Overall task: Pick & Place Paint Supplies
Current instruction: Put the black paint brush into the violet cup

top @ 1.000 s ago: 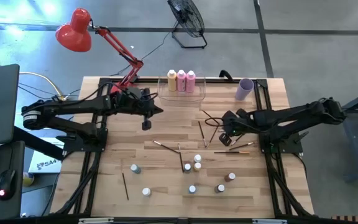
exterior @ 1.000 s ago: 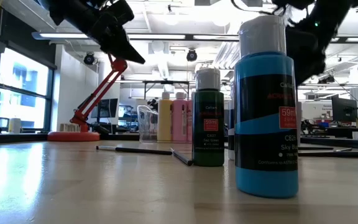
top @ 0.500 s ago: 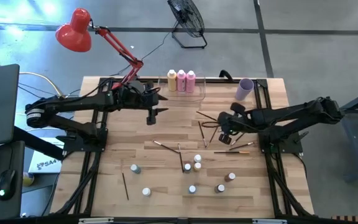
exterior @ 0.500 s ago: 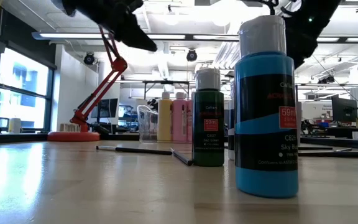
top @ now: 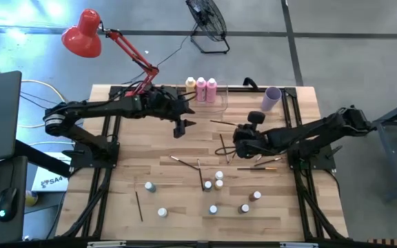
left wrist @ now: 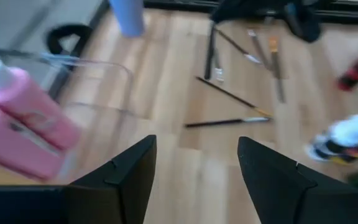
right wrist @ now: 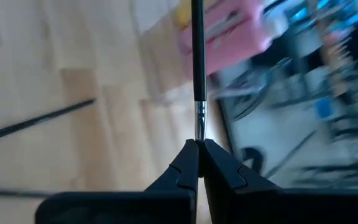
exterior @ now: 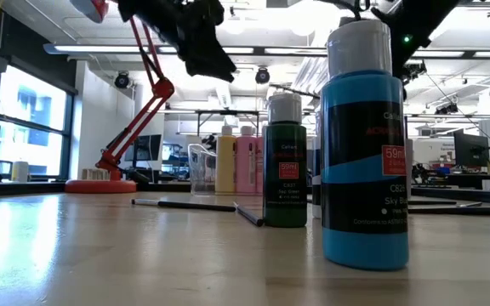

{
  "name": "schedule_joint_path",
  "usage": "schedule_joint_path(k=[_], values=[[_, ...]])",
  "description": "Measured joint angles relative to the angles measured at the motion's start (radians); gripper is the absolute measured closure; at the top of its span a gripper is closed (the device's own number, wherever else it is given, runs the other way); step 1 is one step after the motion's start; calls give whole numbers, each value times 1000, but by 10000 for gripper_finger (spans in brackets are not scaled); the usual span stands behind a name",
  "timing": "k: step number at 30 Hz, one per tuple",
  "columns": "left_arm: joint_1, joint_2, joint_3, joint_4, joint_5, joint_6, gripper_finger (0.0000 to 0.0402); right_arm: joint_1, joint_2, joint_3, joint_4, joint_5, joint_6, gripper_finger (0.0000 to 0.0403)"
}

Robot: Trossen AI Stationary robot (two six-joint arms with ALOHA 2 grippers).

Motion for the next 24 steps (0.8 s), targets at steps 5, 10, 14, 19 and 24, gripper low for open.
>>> schedule_joint_path(k=[5,10,14,19,24], values=[[0,27,105,-106,113,-70,181,43,2,0,106,115,-159,400],[50,38,207,-194,297,-168,181,64,2,0,197,139,-305,400],[110,47,226,-231,422,-293,181,76,3,0,264,176,-417,400],[162,66,226,-262,508,-404,181,85,15,0,369,221,-586,400],[163,116,227,-214,609,-489,181,85,87,0,500,236,-775,400]])
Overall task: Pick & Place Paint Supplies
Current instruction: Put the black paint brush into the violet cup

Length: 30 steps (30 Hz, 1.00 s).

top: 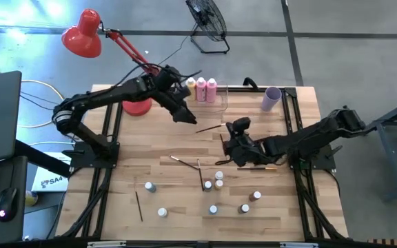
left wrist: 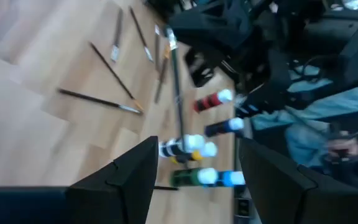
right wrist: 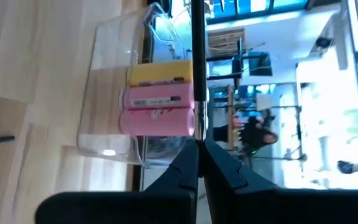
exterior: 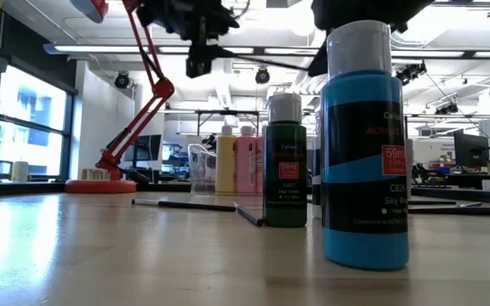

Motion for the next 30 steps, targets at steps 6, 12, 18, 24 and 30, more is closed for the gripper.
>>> schedule_joint_path(k=[6,12,18,24,30], values=[[-6,72,0,27,71,-71,181,3,93,0,135,60,-149,399],[-6,104,-1,15,69,-47,181,29,96,-1,153,35,-142,399],[-6,121,-1,10,98,-47,181,39,92,-1,214,35,-144,400],[-21,121,-1,12,100,-47,181,39,92,-1,239,29,-141,399],[-68,122,-1,3,101,-41,181,39,92,-1,262,33,-139,400]])
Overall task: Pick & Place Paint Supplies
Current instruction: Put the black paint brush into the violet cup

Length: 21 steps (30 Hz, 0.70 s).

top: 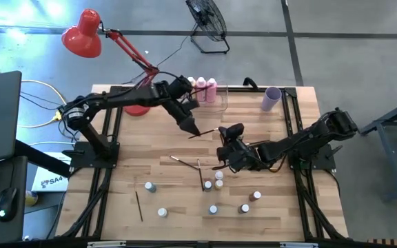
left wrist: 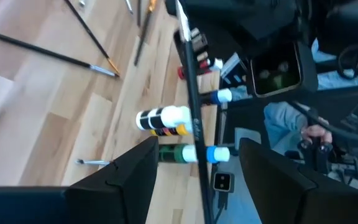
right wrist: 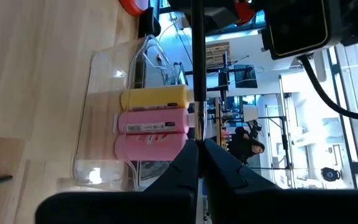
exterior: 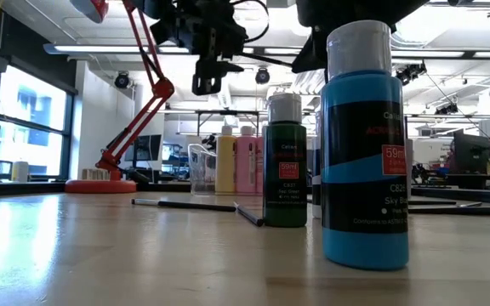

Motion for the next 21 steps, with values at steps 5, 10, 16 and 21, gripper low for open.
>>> schedule_joint_path(k=[5,10,16,21], values=[[-30,16,-2,-1,-1,0,181,0,0,0,5,-4,-3,400],[-37,33,-2,-8,-3,-5,181,0,0,0,5,-7,-3,399],[-37,38,0,-17,28,-3,181,2,0,0,4,-8,-7,400],[-37,37,0,-13,32,15,201,4,0,0,3,-14,-7,399]])
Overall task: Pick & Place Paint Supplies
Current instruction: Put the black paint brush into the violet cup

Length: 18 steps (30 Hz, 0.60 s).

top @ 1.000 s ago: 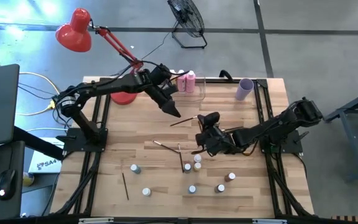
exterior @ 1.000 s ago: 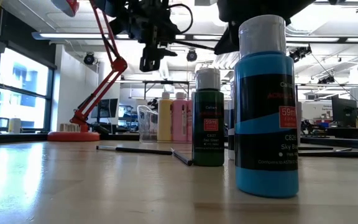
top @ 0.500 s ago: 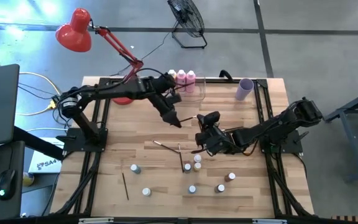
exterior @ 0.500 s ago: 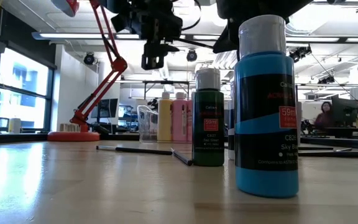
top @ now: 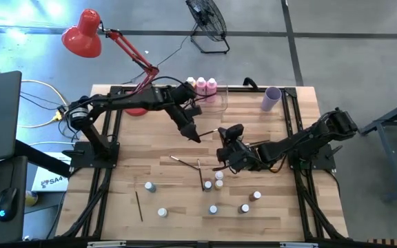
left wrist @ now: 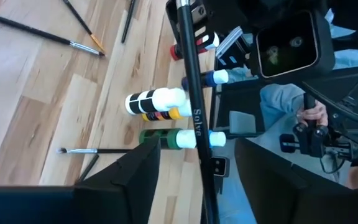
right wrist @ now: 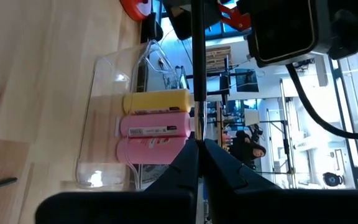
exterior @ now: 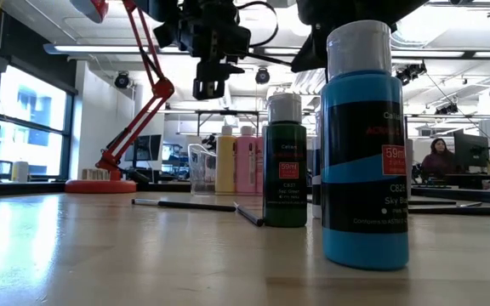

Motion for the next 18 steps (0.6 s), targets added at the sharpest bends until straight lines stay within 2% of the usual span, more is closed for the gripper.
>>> schedule_joint_path(k=[11,18], values=[[0,0,0,45,2,3,312,0,0,0,0,-20,0,399],[-7,0,0,44,1,2,343,0,0,0,0,-19,0,399]])
